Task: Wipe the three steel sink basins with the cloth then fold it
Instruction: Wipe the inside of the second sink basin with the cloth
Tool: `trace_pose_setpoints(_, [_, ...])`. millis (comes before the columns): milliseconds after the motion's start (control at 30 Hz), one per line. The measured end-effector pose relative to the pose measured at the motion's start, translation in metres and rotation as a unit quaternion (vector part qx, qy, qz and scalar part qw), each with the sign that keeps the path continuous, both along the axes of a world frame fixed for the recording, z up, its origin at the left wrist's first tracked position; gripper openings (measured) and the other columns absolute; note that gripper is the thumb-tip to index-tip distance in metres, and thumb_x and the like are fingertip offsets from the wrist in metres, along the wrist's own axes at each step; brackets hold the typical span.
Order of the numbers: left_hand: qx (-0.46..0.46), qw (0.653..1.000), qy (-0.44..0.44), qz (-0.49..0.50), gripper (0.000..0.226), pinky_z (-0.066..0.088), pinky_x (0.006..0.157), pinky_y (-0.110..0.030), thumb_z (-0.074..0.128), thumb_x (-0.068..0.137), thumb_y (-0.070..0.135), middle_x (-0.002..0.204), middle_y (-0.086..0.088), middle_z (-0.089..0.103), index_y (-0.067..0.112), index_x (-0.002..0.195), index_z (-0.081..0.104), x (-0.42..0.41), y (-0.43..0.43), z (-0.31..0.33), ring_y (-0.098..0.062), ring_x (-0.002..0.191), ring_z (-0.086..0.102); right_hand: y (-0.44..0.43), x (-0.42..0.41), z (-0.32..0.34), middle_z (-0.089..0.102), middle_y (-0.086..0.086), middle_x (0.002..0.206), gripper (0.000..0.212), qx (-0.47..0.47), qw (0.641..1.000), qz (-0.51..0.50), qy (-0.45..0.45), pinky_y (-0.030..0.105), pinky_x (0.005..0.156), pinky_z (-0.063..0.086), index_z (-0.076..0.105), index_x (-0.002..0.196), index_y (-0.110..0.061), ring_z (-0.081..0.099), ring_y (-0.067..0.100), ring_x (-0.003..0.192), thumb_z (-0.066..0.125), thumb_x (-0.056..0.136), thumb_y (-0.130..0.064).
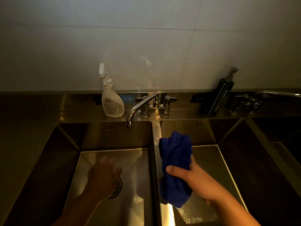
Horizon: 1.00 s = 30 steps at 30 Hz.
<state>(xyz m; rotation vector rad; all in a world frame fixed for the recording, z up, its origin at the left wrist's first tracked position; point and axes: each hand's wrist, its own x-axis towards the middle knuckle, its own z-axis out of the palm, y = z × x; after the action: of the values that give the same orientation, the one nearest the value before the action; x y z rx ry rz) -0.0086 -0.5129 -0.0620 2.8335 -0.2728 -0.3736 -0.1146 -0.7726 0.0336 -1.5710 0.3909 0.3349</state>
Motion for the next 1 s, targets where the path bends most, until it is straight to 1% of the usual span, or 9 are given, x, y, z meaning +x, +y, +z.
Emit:
trace_pose_setpoints(100, [-0.005, 0.999, -0.026, -0.023, 0.057, 0.036, 0.106, -0.042, 0.032, 0.093, 0.051, 0.148, -0.011, 0.036, 0.018, 0.139, 0.042, -0.014, -0.021, 0.006, -0.028, 0.132, 0.038, -0.043, -0.023, -0.009, 0.053, -0.019, 0.122, 0.064, -0.161, 0.987, 0.001, -0.001, 0.038, 0.105, 0.041, 0.023, 0.127, -0.044, 0.055, 0.009, 0.113, 0.069, 0.083, -0.040])
trace_pose_setpoints(167, [-0.038, 0.998, -0.050, -0.029, 0.066, 0.039, 0.103, -0.044, 0.027, 0.086, 0.053, 0.143, -0.013, 0.042, 0.014, 0.134, 0.050, -0.026, -0.033, 0.013, -0.030, 0.128, 0.043, -0.070, -0.039, -0.026, 0.049, -0.007, 0.133, 0.055, -0.256, 0.967, 0.007, 0.009, 0.040, 0.110, 0.035, 0.030, 0.134, -0.033, 0.050, 0.015, 0.122, 0.063, 0.090, -0.034])
trace_pose_setpoints(267, [-0.092, 0.995, -0.037, -0.015, 0.049, 0.037, 0.105, -0.042, 0.039, 0.092, 0.045, 0.143, -0.006, 0.039, 0.019, 0.132, 0.049, -0.045, -0.051, 0.022, -0.024, 0.128, 0.039, -0.106, -0.063, -0.050, 0.049, 0.006, 0.132, 0.038, -0.348, 0.935, 0.046, 0.047, 0.039, 0.105, 0.038, 0.041, 0.130, -0.021, 0.052, 0.020, 0.118, 0.053, 0.096, -0.030])
trace_pose_setpoints(367, [-0.110, 0.991, -0.065, -0.031, 0.040, 0.036, 0.104, -0.039, 0.049, 0.093, 0.037, 0.139, -0.004, 0.042, 0.020, 0.129, 0.051, -0.060, -0.068, 0.025, -0.023, 0.125, 0.041, -0.132, -0.088, -0.060, 0.054, 0.007, 0.125, 0.019, -0.389, 0.917, 0.060, 0.064, 0.035, 0.095, 0.043, 0.043, 0.116, -0.029, 0.055, 0.018, 0.106, 0.048, 0.098, -0.025])
trace_pose_setpoints(500, [-0.146, 0.983, -0.098, -0.042, 0.034, 0.036, 0.105, -0.039, 0.051, 0.093, 0.029, 0.134, -0.004, 0.047, 0.017, 0.124, 0.056, -0.083, -0.094, 0.037, -0.024, 0.123, 0.044, -0.160, -0.116, -0.062, 0.054, 0.001, 0.128, 0.040, -0.471, 0.875, 0.068, 0.095, 0.039, 0.093, 0.045, 0.030, 0.138, -0.038, 0.056, 0.025, 0.115, 0.038, 0.099, -0.042])
trace_pose_setpoints(567, [-0.173, 0.977, -0.109, -0.051, 0.032, 0.037, 0.105, -0.041, 0.051, 0.093, 0.027, 0.132, -0.003, 0.047, 0.017, 0.122, 0.058, -0.093, -0.107, 0.044, -0.022, 0.122, 0.044, -0.170, -0.121, -0.056, 0.054, 0.005, 0.131, 0.046, -0.466, 0.880, 0.045, 0.075, 0.041, 0.094, 0.046, 0.027, 0.144, -0.035, 0.055, 0.028, 0.117, 0.039, 0.099, -0.040])
trace_pose_setpoints(633, [-0.198, 0.972, -0.112, -0.063, 0.029, 0.038, 0.104, -0.039, 0.052, 0.092, 0.023, 0.130, -0.002, 0.048, 0.015, 0.120, 0.059, -0.102, -0.119, 0.049, -0.021, 0.120, 0.046, -0.177, -0.123, -0.046, 0.052, 0.009, 0.137, 0.054, -0.433, 0.901, 0.013, 0.023, 0.039, 0.098, 0.045, 0.027, 0.148, -0.027, 0.053, 0.028, 0.122, 0.046, 0.098, -0.022])
trace_pose_setpoints(767, [-0.227, 0.965, -0.101, -0.084, 0.024, 0.037, 0.101, -0.031, 0.054, 0.092, 0.017, 0.126, -0.001, 0.049, 0.013, 0.115, 0.061, -0.112, -0.144, 0.056, -0.018, 0.115, 0.049, -0.190, -0.117, -0.030, 0.059, 0.009, 0.130, 0.048, -0.412, 0.910, -0.007, -0.034, 0.037, 0.096, 0.046, 0.044, 0.137, -0.019, 0.057, 0.026, 0.117, 0.049, 0.093, -0.002])
trace_pose_setpoints(1000, [-0.265, 0.957, 0.001, -0.117, 0.045, 0.033, 0.105, -0.024, 0.060, 0.087, 0.017, 0.131, 0.007, 0.044, 0.025, 0.130, 0.048, -0.112, -0.222, 0.046, -0.011, 0.121, 0.045, -0.221, -0.101, -0.019, 0.068, -0.004, 0.092, 0.014, -0.340, 0.936, 0.014, -0.092, 0.032, 0.076, 0.051, 0.060, 0.100, -0.024, 0.064, 0.006, 0.083, 0.060, 0.091, -0.014])
